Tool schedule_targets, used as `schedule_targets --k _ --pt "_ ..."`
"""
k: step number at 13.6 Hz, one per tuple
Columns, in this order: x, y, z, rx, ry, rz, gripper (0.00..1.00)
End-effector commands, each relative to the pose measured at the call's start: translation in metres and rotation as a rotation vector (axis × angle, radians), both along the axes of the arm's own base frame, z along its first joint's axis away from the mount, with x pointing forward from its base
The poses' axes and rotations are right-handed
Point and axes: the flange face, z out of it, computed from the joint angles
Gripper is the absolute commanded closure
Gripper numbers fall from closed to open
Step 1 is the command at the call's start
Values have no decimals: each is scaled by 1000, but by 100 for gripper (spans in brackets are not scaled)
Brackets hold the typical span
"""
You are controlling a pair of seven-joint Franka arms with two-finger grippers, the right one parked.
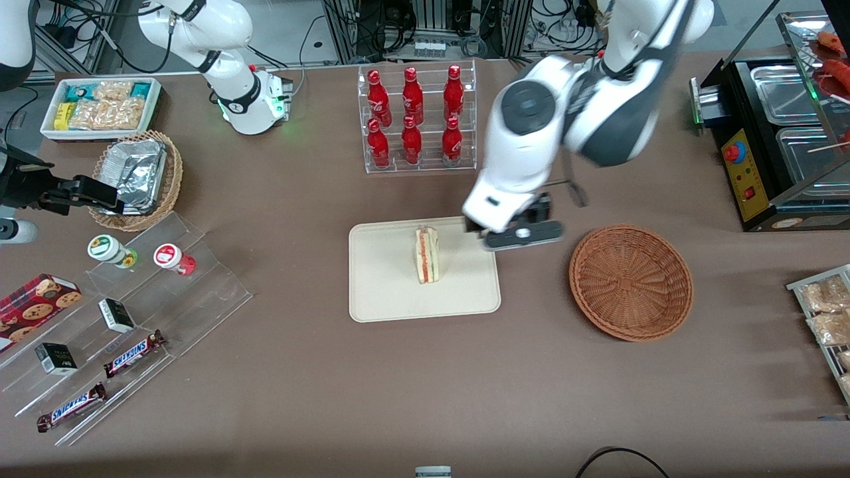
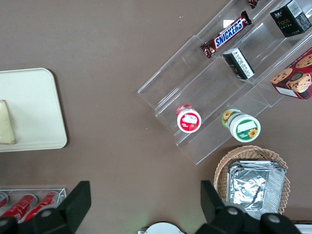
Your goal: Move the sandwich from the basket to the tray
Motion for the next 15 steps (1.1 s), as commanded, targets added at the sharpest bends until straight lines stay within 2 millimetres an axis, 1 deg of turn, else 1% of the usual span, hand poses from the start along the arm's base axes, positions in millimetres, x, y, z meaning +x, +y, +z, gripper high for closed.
schedule_targets --k 1,3,4,6,8,10,11,12,13,14,15 --pt "3 69 37 1 39 -37 0" --pt "13 115 52 3 47 -42 0" --pt "15 136 57 6 53 -63 0" --pt "20 187 72 -1 70 -121 0" --pt "13 227 92 -10 78 -166 0" --pt "0 252 103 -13 87 -205 0" --pt "-4 275 102 -16 103 -225 0" --pt "-11 286 105 -20 108 -269 0" --pt "-14 291 106 -22 110 -278 0" --pt "-11 301 103 -27 113 -256 0" --pt "-7 300 102 -65 107 -243 0"
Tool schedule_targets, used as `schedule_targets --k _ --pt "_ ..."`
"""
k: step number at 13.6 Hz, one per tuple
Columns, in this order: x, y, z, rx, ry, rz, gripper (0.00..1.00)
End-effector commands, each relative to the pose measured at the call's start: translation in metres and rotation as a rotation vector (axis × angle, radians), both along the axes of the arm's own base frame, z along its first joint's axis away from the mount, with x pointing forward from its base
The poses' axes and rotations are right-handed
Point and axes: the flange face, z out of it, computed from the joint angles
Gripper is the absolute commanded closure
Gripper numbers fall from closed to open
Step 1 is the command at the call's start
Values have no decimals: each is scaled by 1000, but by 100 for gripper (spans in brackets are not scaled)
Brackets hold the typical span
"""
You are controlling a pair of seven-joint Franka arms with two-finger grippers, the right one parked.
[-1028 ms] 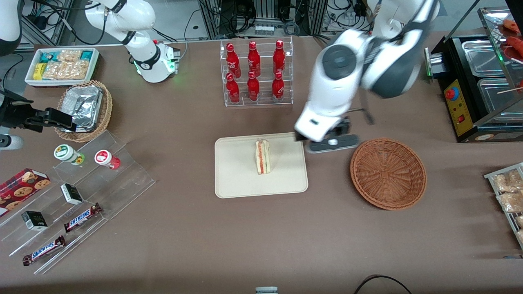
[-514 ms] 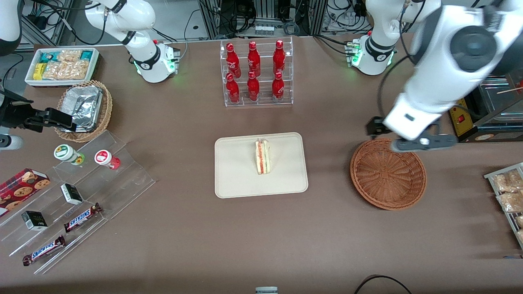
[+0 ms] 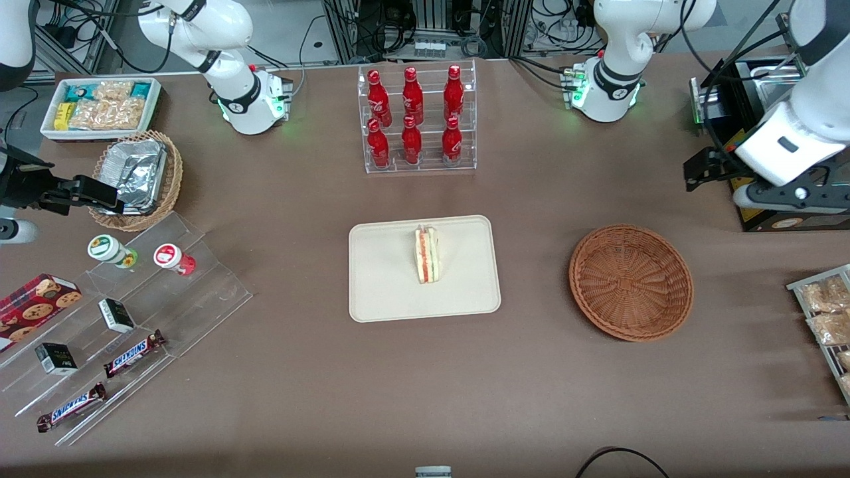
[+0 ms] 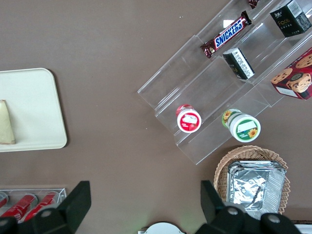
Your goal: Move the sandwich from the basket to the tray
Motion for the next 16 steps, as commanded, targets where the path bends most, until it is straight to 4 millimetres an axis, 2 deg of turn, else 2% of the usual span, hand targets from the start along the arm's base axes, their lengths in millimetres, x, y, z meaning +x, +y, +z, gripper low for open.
schedule_targets --k 1,2,3,5,7,16 --pt "4 0 1 -62 -7 0 0" --pt "15 2 6 -71 -14 -7 0" --pt "21 16 12 -80 -30 19 0" --pt "24 20 14 -81 -44 25 0" --pt "29 21 6 -63 -36 34 0" --pt "18 26 13 2 -18 30 0"
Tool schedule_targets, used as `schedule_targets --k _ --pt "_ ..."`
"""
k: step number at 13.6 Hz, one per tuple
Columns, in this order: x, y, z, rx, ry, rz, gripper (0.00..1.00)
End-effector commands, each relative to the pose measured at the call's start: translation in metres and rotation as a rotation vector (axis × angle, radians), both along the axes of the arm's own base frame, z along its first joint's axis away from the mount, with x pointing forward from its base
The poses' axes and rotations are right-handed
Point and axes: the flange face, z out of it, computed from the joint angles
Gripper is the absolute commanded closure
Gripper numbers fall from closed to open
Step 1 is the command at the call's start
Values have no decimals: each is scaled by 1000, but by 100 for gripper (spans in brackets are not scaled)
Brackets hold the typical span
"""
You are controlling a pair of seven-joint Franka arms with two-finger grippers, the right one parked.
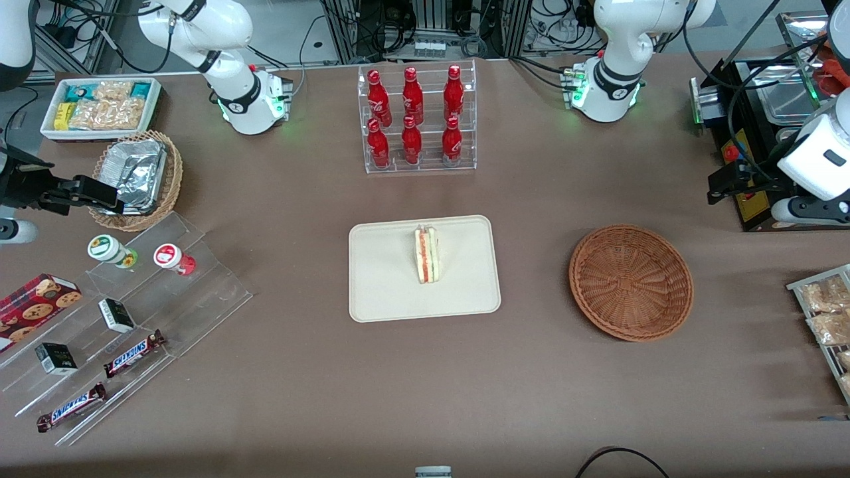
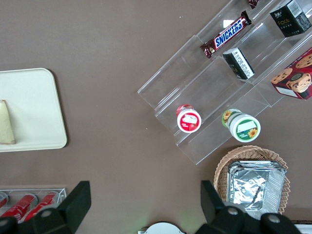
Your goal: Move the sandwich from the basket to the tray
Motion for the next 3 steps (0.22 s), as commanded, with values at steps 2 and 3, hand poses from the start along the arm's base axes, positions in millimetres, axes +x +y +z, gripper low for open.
schedule_targets --k 2,3 --pt "-10 1 14 15 1 -10 0" --pt "-12 2 17 15 1 -7 0"
